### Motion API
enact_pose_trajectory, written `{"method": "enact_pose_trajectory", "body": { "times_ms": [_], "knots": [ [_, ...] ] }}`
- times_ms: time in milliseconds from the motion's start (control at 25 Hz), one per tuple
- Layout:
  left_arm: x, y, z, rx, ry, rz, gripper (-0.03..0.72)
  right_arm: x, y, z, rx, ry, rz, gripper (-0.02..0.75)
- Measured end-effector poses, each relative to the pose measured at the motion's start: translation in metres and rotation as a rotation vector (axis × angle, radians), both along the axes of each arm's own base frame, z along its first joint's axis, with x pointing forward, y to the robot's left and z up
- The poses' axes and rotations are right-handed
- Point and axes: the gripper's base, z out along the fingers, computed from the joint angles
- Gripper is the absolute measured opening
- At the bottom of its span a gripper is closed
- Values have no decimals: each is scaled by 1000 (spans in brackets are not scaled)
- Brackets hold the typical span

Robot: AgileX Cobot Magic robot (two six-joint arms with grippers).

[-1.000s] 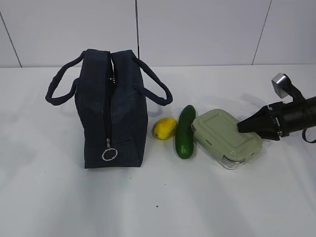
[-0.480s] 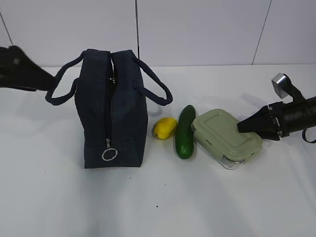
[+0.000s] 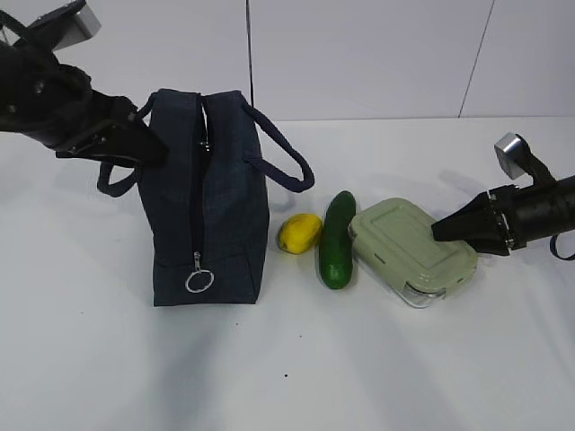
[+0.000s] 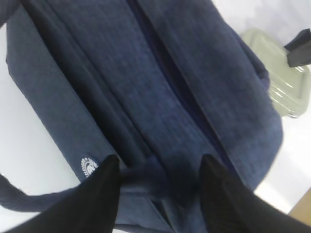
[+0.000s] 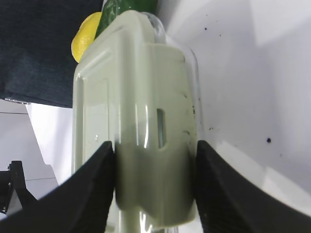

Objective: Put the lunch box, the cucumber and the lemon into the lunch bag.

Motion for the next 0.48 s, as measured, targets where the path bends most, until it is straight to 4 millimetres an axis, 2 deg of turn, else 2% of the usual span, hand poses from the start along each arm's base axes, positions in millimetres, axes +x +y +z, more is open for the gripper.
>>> {"method": "enact_pose_trajectory", "body": {
  "times_ms": [200, 280, 360, 480],
  "knots": [
    [10, 0, -11, 26, 22, 28, 363, 0, 0, 0, 0, 0, 0, 375],
    [11, 1, -15, 42, 26, 26, 341, 0, 0, 0, 0, 0, 0, 375],
    [12, 2, -16, 60, 24, 19, 269, 0, 0, 0, 0, 0, 0, 375],
    [11, 4, -18, 100, 14, 2, 78, 0, 0, 0, 0, 2, -1, 375]
  ]
}}
